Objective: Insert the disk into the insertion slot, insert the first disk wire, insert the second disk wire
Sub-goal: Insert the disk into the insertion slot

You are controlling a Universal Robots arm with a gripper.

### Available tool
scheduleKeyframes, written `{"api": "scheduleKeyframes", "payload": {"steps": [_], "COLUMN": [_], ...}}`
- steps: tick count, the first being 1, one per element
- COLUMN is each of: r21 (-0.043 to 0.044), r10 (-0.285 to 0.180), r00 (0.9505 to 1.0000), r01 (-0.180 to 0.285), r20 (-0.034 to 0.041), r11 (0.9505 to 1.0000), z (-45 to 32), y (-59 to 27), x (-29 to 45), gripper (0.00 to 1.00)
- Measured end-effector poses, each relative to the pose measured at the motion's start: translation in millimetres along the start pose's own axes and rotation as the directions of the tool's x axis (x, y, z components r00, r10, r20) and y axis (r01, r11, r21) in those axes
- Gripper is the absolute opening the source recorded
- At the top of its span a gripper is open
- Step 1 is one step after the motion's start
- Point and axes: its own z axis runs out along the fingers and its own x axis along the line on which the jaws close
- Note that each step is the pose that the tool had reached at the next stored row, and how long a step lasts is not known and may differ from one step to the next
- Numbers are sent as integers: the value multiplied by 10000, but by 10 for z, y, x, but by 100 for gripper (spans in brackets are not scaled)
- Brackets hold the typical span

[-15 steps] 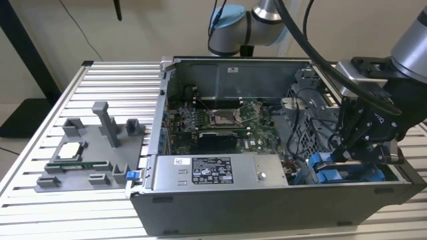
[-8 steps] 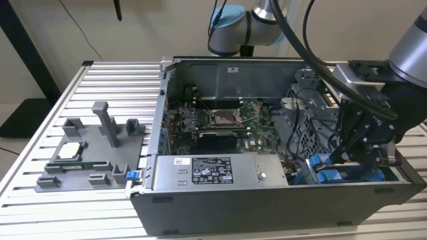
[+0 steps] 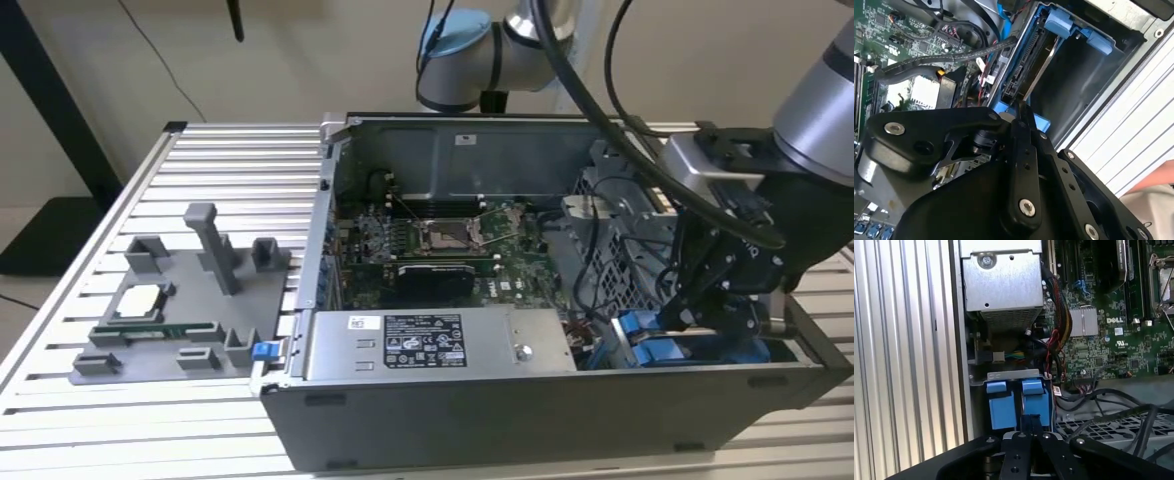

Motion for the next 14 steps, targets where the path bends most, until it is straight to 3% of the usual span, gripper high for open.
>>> {"api": "scheduleKeyframes", "payload": {"steps": [12,14], "r21": [4,-11], "r10": [61,54], "r00": [10000,9999], "r01": [-61,-54], "r20": [3,138], "r11": [10000,10000], "z": [67,57], "y": [-5,-4], "x": [9,6], "gripper": [0,0]}}
